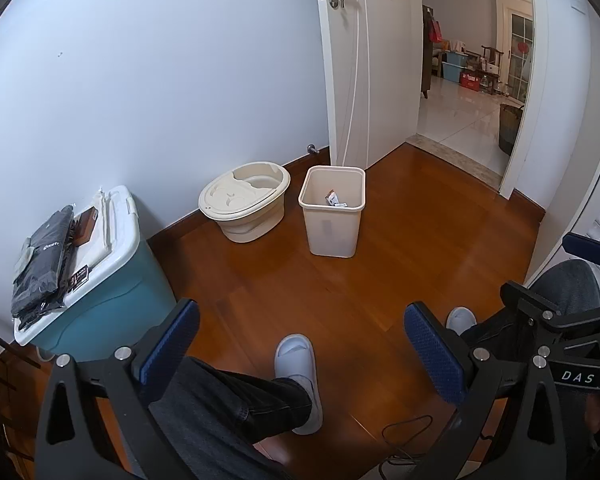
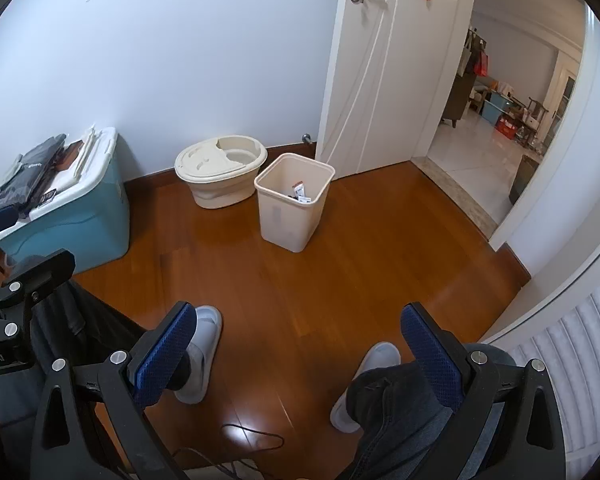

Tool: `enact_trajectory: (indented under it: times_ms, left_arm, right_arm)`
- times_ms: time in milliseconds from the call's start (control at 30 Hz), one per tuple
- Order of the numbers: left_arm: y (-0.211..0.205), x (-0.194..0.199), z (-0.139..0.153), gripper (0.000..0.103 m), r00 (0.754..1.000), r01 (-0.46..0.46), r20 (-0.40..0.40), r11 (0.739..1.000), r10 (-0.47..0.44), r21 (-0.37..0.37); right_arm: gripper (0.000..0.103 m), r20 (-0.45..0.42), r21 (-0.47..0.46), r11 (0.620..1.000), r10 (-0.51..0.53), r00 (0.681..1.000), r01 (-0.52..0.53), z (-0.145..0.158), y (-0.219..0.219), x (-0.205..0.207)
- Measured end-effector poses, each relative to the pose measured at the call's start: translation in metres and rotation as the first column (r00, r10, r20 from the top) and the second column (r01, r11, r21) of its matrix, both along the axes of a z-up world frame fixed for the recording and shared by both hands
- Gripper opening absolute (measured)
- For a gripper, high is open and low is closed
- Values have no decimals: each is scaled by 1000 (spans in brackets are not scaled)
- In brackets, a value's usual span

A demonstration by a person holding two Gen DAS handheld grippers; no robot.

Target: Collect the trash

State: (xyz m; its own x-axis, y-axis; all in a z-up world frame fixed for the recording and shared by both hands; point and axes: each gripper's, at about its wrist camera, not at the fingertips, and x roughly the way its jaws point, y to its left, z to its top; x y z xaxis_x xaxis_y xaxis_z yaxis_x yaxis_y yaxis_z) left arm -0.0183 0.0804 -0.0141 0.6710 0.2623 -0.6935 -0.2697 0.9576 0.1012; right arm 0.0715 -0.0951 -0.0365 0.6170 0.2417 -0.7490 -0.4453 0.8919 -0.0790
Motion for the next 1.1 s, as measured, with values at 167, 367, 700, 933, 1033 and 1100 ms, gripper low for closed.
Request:
enact_trajectory:
  times_ms: [167, 367, 700, 933, 1033, 1100]
  left_arm:
    - [0, 0, -1, 103, 1000, 0, -4, 1000, 0, 1]
    - [-2, 1, 0, 103, 1000, 1, -6, 1000, -1, 0]
    - [-3, 0, 0, 103, 1000, 5, -9, 1000, -5, -2]
    - [-6, -1, 0, 103, 1000, 13, -9, 1000, -13, -8]
    - [-8, -2, -1, 103, 1000, 14, -14, 1000, -14, -12]
    - [-9, -1, -2, 103, 1000, 11, -18, 1000, -11, -10]
  right_arm:
    - [103, 0, -1, 1000, 0, 1000, 0, 0, -1, 1]
    - [103, -2, 1, 1000, 1, 1000, -1, 0, -1, 1]
    - [103, -7, 1, 1000, 1, 1000, -1, 0, -2, 2]
    - [103, -14, 2, 1000, -2, 1000, 2, -1, -4, 4]
    - [103, -19, 3, 1000, -5, 1000, 6, -4, -3, 4]
    - [103, -18, 4, 1000, -6, 1000, 6, -4, -3, 4]
